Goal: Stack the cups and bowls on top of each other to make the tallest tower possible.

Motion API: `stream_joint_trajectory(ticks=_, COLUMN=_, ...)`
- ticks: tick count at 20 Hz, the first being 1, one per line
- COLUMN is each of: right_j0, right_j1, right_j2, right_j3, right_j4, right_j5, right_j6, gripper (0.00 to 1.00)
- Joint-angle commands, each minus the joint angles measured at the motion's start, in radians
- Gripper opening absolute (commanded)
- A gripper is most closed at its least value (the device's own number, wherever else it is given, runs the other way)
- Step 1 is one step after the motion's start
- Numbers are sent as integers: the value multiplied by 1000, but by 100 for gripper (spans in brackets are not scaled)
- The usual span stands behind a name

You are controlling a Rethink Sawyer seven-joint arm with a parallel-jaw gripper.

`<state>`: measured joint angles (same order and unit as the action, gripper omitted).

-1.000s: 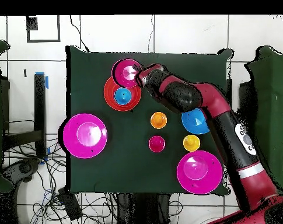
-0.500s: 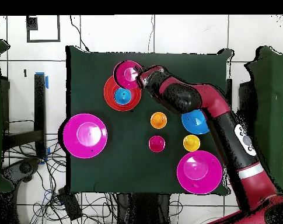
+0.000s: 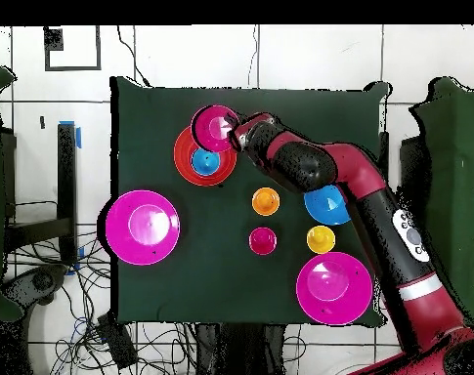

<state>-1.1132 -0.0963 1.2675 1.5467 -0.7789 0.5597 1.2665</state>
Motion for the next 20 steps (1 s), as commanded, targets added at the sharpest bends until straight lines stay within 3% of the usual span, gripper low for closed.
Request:
stream_joint_trajectory(ticks=1, right_j0=28, right_j1=-31, right_j2=-138, right_j3=31, right_j4=-53, right_j5=70, right_j6=-194, gripper=0)
stream_joint_trajectory(ticks=20, right_j0=78, right_j1=-115, right_j2=-188, right_j3=86, right_j4=-14, right_j5=40, right_j6=-30, gripper=0)
